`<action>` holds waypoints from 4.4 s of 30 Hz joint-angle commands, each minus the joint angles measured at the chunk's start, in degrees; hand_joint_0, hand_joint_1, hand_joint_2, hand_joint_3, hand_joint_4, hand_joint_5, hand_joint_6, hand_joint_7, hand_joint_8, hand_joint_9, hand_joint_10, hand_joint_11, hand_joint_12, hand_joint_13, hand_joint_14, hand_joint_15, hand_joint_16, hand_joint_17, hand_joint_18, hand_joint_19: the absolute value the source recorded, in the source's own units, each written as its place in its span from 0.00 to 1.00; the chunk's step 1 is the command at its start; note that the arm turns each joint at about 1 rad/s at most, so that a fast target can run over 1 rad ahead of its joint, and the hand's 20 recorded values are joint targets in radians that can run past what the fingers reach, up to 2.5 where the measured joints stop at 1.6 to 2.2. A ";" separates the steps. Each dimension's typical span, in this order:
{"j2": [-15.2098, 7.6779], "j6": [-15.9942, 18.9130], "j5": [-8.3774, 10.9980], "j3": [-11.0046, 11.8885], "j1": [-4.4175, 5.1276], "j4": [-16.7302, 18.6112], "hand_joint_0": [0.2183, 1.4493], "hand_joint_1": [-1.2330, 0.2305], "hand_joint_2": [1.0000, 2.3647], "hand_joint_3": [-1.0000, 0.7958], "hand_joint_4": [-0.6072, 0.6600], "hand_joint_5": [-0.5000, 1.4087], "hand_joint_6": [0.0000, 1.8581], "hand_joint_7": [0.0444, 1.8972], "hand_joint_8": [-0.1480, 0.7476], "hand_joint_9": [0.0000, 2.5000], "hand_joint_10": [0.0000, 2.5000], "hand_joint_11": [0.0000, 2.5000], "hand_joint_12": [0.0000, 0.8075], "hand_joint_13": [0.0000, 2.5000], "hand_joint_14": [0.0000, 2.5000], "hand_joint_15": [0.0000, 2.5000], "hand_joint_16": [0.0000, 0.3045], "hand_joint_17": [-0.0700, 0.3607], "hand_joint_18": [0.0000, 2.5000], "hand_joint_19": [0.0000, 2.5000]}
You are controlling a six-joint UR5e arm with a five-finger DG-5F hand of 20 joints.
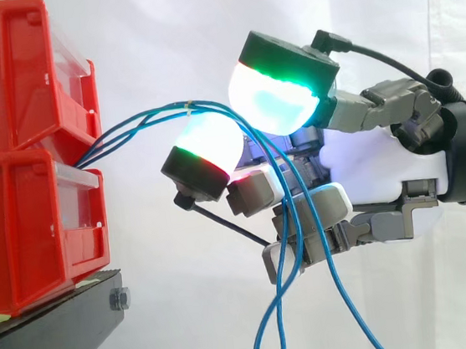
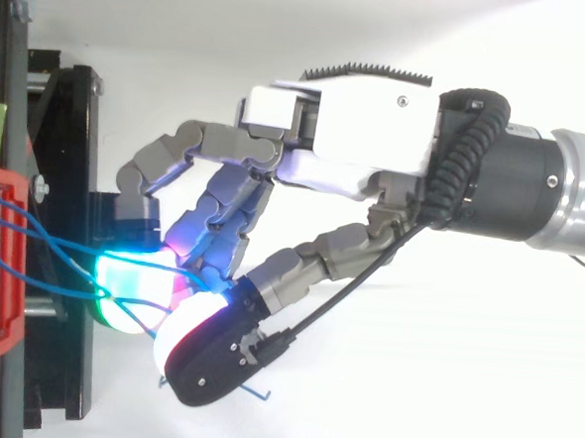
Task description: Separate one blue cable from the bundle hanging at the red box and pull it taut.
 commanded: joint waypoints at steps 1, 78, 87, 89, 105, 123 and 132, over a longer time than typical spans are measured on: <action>-0.01 0.00 -0.07 0.00 0.02 0.07 0.33 0.25 0.00 0.28 0.58 0.18 0.47 0.58 0.53 0.42 0.01 0.46 0.47 0.50 0.01 0.45 0.16 0.41 0.38 0.29; -0.37 -0.09 0.11 -0.09 0.11 -0.19 0.32 0.35 0.01 0.37 0.56 0.18 0.44 0.62 0.54 0.41 0.01 0.44 0.51 0.48 0.01 0.43 0.17 0.43 0.38 0.30; -0.37 -0.09 0.11 -0.09 0.19 -0.45 0.46 0.18 0.00 0.31 0.55 0.16 0.46 0.62 0.52 0.39 0.01 0.44 0.50 0.47 0.01 0.42 0.17 0.43 0.36 0.28; -0.37 -0.09 0.11 0.00 0.19 -0.54 0.48 0.19 0.00 0.28 0.54 0.16 0.46 0.62 0.52 0.39 0.01 0.44 0.49 0.46 0.01 0.42 0.16 0.42 0.36 0.28; -0.37 -1.49 0.99 -0.09 0.90 -2.03 0.29 0.44 0.00 0.28 0.57 0.17 0.46 0.60 0.54 0.43 0.01 0.44 0.52 0.48 0.01 0.43 0.17 0.43 0.38 0.31; -0.37 -4.04 4.77 -0.09 1.25 -3.18 0.31 0.26 0.00 0.28 0.58 0.15 0.47 0.57 0.53 0.40 0.01 0.45 0.51 0.47 0.01 0.42 0.17 0.43 0.38 0.29; -0.37 -6.06 6.17 -0.09 1.25 -4.06 0.26 0.44 0.00 0.28 0.59 0.16 0.46 0.57 0.55 0.42 0.01 0.45 0.53 0.48 0.01 0.42 0.18 0.44 0.39 0.30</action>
